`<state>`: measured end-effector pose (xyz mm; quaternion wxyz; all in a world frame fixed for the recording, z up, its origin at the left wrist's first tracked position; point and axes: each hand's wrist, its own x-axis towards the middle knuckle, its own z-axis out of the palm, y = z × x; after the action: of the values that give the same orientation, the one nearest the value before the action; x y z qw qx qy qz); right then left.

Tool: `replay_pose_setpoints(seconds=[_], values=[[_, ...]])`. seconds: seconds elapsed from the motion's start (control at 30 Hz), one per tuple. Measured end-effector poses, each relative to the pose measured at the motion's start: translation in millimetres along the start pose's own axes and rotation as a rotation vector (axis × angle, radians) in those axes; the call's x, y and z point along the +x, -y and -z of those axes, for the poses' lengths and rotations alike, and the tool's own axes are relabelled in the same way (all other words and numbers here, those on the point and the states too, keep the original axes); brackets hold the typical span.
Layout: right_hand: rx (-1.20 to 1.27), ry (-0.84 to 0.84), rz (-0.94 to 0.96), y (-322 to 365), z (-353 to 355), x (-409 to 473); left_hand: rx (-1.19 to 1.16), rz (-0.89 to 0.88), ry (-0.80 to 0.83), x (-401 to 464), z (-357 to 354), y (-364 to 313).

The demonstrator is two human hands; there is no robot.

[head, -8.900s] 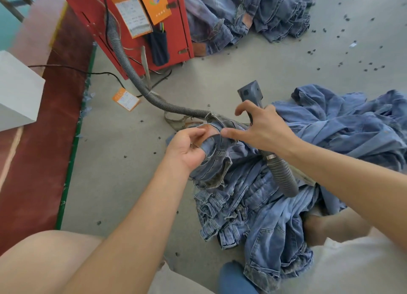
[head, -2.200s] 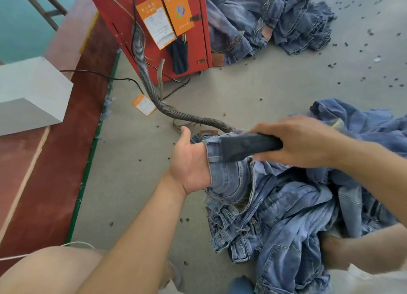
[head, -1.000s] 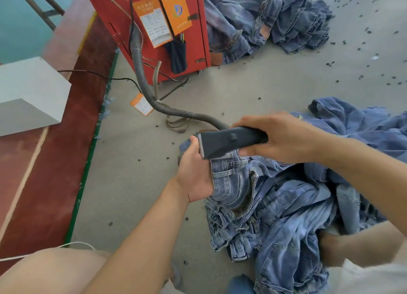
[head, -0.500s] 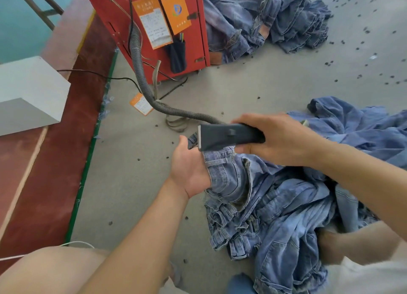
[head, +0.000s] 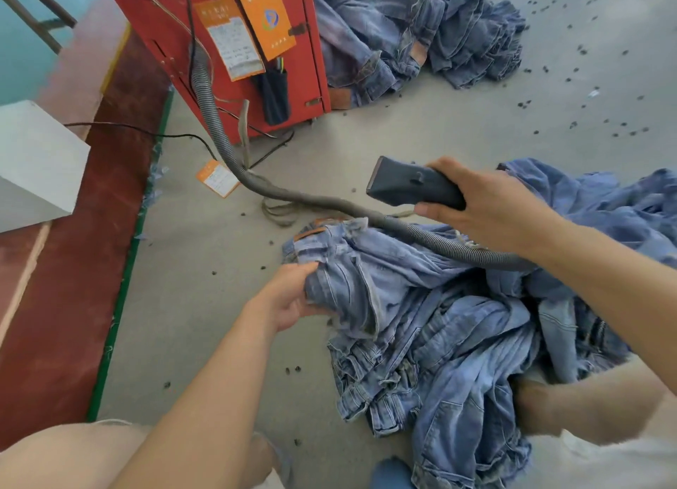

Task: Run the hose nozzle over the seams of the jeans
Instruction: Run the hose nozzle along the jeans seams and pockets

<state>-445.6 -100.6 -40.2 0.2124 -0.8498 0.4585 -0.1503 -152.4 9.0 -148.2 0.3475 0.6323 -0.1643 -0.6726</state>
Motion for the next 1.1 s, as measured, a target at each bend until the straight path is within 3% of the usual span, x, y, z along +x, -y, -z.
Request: replay_pose_setpoints(seconds=[0.1, 0.13, 0.17, 0.23, 0.27, 0.33, 0.4, 0.53, 0.67, 0.87, 0.97, 1.03, 1.1], values=[[-0.057, 0.049, 0.004, -4.7, -3.2, 1.5, -0.537, -0.199, -0.126, 12.4, 7.9, -4.8], [-0.074, 0.057, 0.005, -6.0, -4.2, 1.8, -0.562, -0.309, -0.224, 15.3, 7.1, -1.7], [-0.090, 0.061, 0.007, -6.8, -6.0, 2.3, -0.433, -0.394, -0.337, 12.7, 2.6, 2.4], [-0.108, 0.068, 0.004, -9.4, -9.0, 3.4, 0.132, -0.483, -0.508, 8.2, -13.3, 20.6], [-0.111, 0.075, -0.004, -11.2, -9.8, 3.6, 0.458, -0.507, -0.506, 8.8, -23.9, 33.6], [-0.117, 0.092, -0.016, -14.1, -10.2, 4.4, 1.018, -0.471, -0.495, 16.4, -41.9, 57.9], [-0.122, 0.099, -0.019, -15.1, -10.6, 5.3, 1.234, -0.341, -0.533, 26.5, -45.3, 67.8], [-0.126, 0.114, -0.008, -14.6, -13.0, 7.1, 0.865, -0.189, -0.484, 43.4, -21.0, 60.6], [-0.152, 0.191, -0.001, -16.2, -9.5, 6.2, 0.393, -0.238, -0.380, 45.5, -6.5, 46.5], [-0.209, 0.294, 0.027, -15.5, -15.1, 1.9, 0.335, -0.134, -0.426, 41.8, -2.1, 61.5], [-0.222, 0.345, 0.047, -15.7, -17.7, -1.4, 0.027, -0.226, -0.495, 39.8, -6.9, 46.8], [-0.215, 0.341, 0.054, -15.7, -18.9, -3.0, -0.144, -0.141, -0.395, 36.6, -4.7, 41.0], [-0.204, 0.335, 0.050, -16.0, -18.8, -3.7, 0.156, 0.065, -0.178, 23.1, -4.9, 50.6]])
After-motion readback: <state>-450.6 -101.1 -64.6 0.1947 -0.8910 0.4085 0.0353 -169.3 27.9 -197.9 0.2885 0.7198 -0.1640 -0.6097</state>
